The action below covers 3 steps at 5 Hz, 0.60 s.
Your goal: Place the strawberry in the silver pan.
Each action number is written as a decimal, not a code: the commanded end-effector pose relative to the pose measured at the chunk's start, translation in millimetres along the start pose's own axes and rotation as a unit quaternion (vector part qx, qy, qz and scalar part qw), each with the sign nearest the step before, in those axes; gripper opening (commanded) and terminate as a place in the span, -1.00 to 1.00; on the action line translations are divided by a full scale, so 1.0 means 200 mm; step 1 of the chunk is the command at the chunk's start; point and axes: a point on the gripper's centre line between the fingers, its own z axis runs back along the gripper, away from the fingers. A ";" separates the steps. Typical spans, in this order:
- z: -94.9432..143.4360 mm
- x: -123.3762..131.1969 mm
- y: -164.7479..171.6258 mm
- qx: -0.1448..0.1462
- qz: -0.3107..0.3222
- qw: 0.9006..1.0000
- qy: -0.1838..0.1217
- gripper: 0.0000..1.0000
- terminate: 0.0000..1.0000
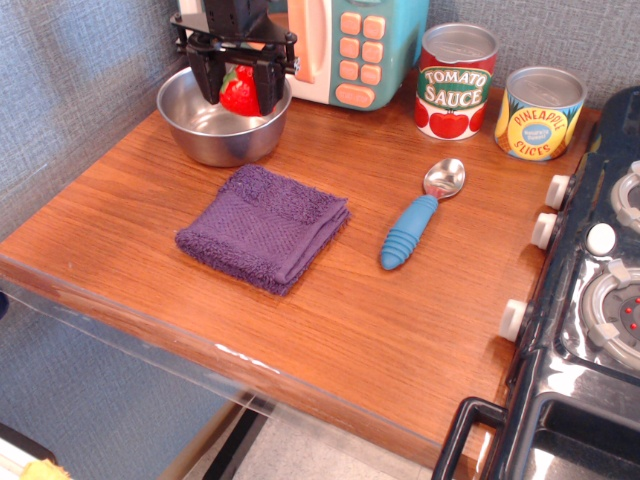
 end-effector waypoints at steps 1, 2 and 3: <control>-0.01 0.02 0.17 0.022 0.027 0.999 0.000 -1.00 -1.00; -0.08 -0.02 0.21 0.041 0.029 0.999 0.011 -1.00 -1.00; -0.11 -0.04 0.21 0.039 0.027 0.999 0.022 -1.00 -1.00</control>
